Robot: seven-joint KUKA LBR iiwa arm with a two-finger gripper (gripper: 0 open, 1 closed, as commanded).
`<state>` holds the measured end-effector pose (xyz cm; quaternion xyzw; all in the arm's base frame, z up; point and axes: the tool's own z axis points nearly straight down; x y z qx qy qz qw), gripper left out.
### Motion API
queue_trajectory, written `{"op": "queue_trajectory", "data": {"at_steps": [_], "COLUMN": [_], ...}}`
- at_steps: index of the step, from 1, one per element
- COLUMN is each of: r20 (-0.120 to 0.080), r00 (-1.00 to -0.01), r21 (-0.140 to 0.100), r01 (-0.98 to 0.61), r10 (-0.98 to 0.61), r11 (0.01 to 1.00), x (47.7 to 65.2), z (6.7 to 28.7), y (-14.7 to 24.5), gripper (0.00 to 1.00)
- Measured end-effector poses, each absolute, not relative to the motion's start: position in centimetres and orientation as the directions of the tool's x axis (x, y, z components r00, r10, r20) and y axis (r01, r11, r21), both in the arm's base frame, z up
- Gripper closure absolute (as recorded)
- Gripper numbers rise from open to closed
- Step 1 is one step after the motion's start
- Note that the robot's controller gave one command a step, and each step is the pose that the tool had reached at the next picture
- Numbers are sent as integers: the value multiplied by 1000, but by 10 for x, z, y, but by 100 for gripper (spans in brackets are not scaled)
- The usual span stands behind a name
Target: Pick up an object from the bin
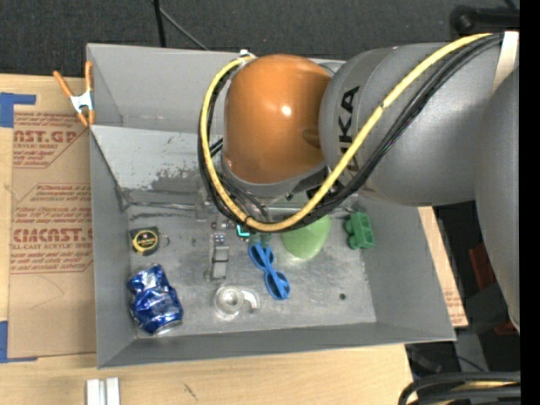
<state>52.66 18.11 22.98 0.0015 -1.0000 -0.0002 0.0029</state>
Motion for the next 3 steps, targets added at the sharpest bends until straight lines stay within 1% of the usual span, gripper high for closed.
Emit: {"op": "queue_trajectory", "data": {"at_steps": [1,2,3], "r20": [6,4,-6], "r00": [-1000,-978,-978], "r21": [0,-1,4], "r01": [-24,207,208], "r10": [-24,207,208], "r11": [1000,978,978], "x": [521,510,514], "z": [121,68,73], "y": [209,206,206], "gripper": [0,0,100]}}
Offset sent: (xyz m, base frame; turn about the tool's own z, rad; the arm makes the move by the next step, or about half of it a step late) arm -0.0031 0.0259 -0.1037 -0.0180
